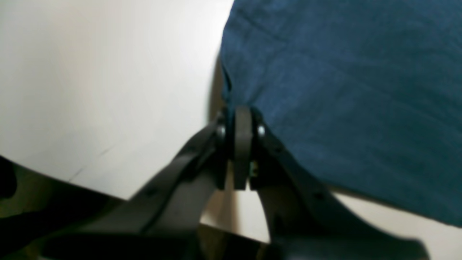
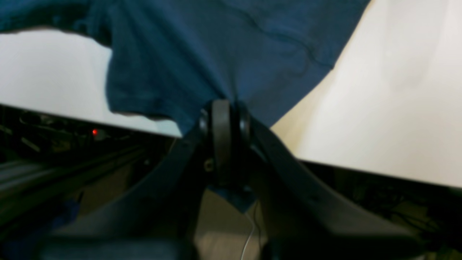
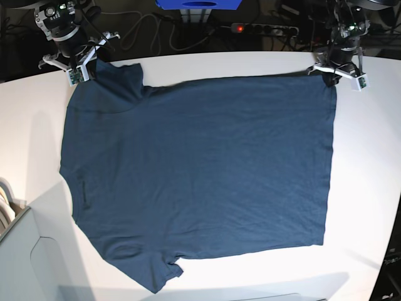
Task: Fold the T-shirt properly
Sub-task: 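Lift the shoulder edge and fold it over toward the hem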
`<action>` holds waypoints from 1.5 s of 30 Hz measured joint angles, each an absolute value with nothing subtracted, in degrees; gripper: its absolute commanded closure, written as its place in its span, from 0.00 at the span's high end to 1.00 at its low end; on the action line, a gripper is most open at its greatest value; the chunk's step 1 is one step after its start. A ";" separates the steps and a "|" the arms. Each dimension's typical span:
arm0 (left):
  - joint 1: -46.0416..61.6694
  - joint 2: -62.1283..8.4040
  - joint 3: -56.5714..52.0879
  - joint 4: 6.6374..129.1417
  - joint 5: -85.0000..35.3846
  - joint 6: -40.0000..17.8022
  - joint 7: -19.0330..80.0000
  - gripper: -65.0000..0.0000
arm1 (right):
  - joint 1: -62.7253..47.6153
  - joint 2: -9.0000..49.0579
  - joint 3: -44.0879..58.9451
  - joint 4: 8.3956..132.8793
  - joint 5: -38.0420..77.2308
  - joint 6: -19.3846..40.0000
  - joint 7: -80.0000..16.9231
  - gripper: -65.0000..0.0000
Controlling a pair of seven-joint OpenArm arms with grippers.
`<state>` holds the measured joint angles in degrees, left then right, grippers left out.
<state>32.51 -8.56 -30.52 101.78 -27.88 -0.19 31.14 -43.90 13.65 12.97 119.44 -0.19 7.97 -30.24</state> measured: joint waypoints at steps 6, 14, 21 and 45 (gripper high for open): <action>32.36 -8.56 -30.55 101.80 -27.88 -0.19 31.14 0.00 | -43.18 13.63 12.78 119.52 -0.16 7.99 -30.26 0.00; 26.63 -8.56 -30.41 102.04 -27.81 -0.08 31.51 0.00 | -35.33 13.63 12.67 119.46 -0.14 8.10 -31.24 0.00; 19.90 -8.56 -30.44 101.56 -27.27 -0.03 31.97 0.00 | -24.97 13.61 12.51 118.30 -0.16 12.38 -35.75 0.00; 0.93 -9.21 -30.17 90.00 -27.22 0.19 31.73 0.00 | 10.41 13.85 8.78 87.59 -0.62 19.62 -38.52 0.00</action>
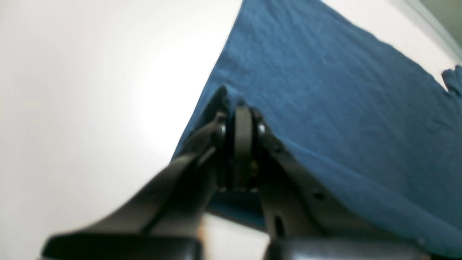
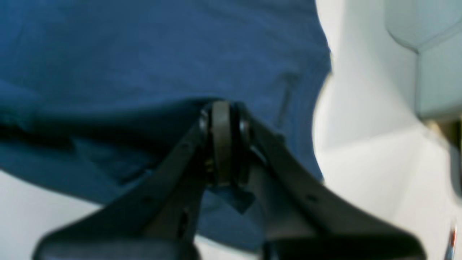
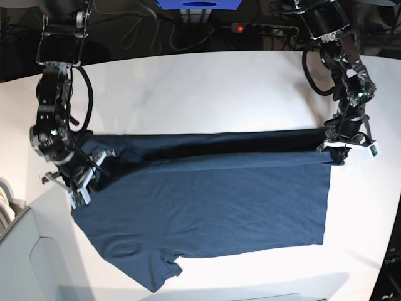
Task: Fold the T-shirt properly
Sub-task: 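Lift the shoulder edge and fold it over toward the hem, then pull the held shoulder edge back up and away from the hem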
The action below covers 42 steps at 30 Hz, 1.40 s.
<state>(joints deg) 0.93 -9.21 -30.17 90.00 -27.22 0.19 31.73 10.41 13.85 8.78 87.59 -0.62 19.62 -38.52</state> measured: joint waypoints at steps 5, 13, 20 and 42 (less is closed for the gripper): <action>-0.51 -9.19 -30.22 87.50 -27.05 0.14 31.55 0.00 | 14.46 13.82 7.77 82.74 -0.38 19.62 -36.47 0.00; -3.60 -9.21 -30.22 82.04 -26.87 0.19 31.51 0.00 | 16.01 13.82 7.68 80.20 -0.56 19.62 -36.51 0.00; -5.78 -10.28 -30.20 79.50 -27.20 0.16 31.33 0.00 | 16.14 13.82 7.70 80.12 -0.60 19.62 -36.49 0.00; -6.17 -10.33 -30.26 79.72 -26.83 0.21 31.79 0.52 | 14.59 15.07 7.70 80.14 -0.84 19.64 -37.28 0.59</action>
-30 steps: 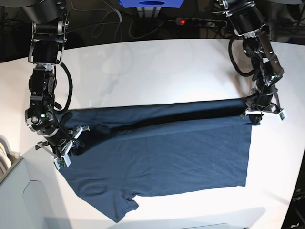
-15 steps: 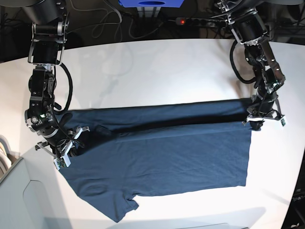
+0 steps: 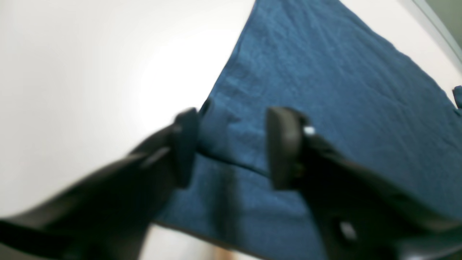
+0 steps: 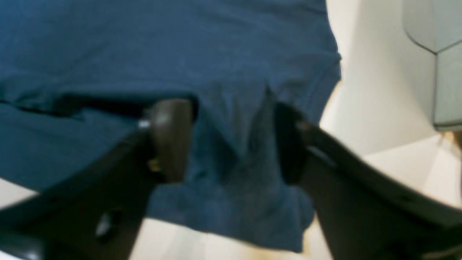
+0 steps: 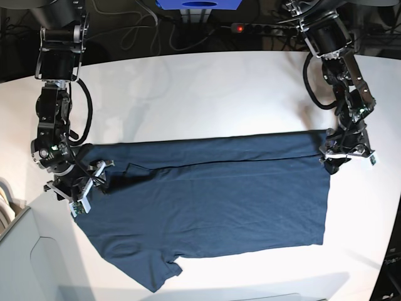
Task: Fold the T-shirt properly
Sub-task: 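Pull the held shoulder edge back up and away from the hem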
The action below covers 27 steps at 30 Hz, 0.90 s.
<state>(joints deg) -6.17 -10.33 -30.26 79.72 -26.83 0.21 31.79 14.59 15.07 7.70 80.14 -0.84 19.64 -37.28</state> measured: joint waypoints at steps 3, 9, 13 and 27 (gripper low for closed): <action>-5.54 -10.22 -30.30 82.78 -26.83 0.23 32.23 0.51 | 14.72 15.09 7.86 80.16 -0.80 19.62 -37.23 0.58; 0.25 -10.28 -30.57 88.03 -26.94 0.08 30.98 0.51 | 9.30 18.11 8.25 84.55 -0.97 19.62 -36.58 0.58; 2.26 -10.11 -30.65 84.01 -27.27 0.16 31.35 0.51 | 5.23 18.09 8.05 88.33 -0.58 19.64 -36.95 0.58; 1.26 -10.00 -30.48 77.67 -27.44 -0.01 29.87 0.45 | -2.26 19.53 14.52 92.79 -0.16 19.68 -36.42 0.58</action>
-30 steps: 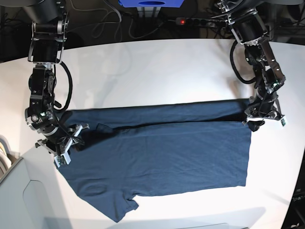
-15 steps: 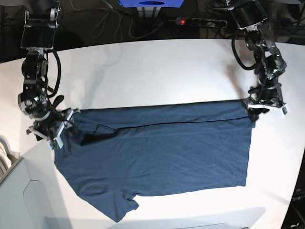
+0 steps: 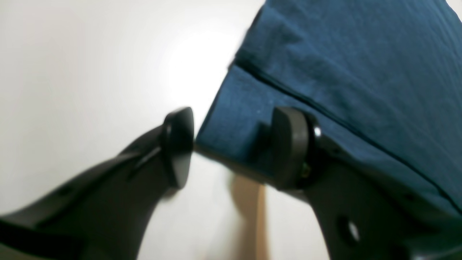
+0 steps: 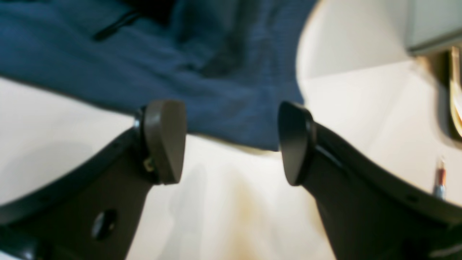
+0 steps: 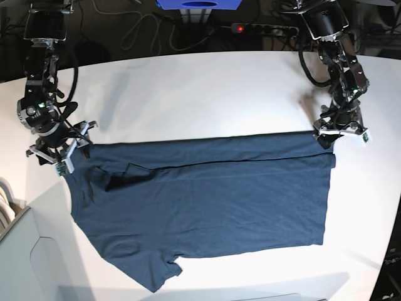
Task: Fold the T-shirt properly
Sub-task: 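Pull the held shoulder edge back up and away from the hem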
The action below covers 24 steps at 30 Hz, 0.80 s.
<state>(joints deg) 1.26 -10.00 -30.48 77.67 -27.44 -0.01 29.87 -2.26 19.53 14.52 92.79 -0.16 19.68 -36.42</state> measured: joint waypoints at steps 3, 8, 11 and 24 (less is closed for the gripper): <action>1.23 -10.02 -30.48 76.79 -27.49 -0.05 29.39 0.29 | -2.11 19.73 17.04 91.37 -0.34 19.70 -36.45 0.58; 0.97 -10.17 -30.55 74.91 -28.10 -0.25 28.56 0.00 | 1.13 20.34 17.41 85.01 -0.16 19.77 -36.42 0.58; 0.95 -10.17 -30.55 74.87 -28.10 -0.25 28.51 0.00 | 3.60 20.29 17.41 81.01 -0.30 19.81 -36.38 0.58; 0.95 -10.35 -30.52 74.87 -28.10 -0.27 28.71 0.00 | 9.08 20.27 17.47 67.90 -0.60 24.01 -36.32 0.32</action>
